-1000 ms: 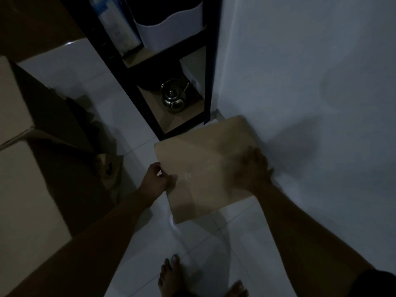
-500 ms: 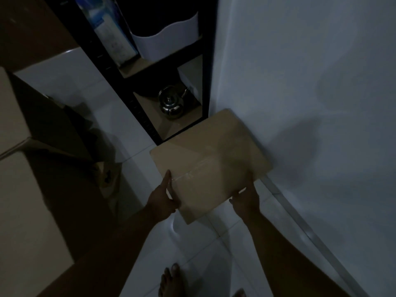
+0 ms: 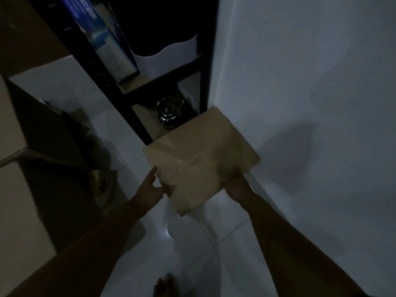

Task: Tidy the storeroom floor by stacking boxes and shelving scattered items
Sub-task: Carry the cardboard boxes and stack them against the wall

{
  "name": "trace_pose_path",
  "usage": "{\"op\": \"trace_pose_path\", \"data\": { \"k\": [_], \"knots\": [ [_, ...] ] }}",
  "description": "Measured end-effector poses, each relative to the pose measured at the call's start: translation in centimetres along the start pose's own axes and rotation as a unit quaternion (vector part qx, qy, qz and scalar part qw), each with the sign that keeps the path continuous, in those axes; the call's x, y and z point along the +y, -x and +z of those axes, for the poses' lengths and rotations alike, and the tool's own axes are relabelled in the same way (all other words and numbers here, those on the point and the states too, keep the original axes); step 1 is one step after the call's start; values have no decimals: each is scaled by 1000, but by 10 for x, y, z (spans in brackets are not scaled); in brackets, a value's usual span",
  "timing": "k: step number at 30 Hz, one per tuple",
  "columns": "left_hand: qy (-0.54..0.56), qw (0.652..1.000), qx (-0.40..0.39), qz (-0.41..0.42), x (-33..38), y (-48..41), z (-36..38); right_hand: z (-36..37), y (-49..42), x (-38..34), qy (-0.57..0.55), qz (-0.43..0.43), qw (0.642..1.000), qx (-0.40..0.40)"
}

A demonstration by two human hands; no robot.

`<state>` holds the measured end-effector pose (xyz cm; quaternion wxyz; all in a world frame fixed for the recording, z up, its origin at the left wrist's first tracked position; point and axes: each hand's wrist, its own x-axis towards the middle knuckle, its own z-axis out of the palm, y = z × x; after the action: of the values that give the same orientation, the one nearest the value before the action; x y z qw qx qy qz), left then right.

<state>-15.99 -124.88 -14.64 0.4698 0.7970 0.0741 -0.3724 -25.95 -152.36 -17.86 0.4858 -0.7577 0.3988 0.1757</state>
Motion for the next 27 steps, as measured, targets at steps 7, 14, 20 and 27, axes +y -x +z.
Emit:
{"op": "trace_pose_path", "data": {
  "k": [7,14,20,27],
  "knots": [
    [-56,998,27,12,44,71,-21,-37,90,-45,71,-23,996,57],
    [-225,970,41,79,98,197,-51,-80,225,-103,135,-44,989,26],
    [-310,945,30,101,119,329,-78,-110,339,-125,236,-70,969,0],
    [-241,963,102,61,100,461,-98,-126,436,-132,267,-136,953,-37]
  ]
}}
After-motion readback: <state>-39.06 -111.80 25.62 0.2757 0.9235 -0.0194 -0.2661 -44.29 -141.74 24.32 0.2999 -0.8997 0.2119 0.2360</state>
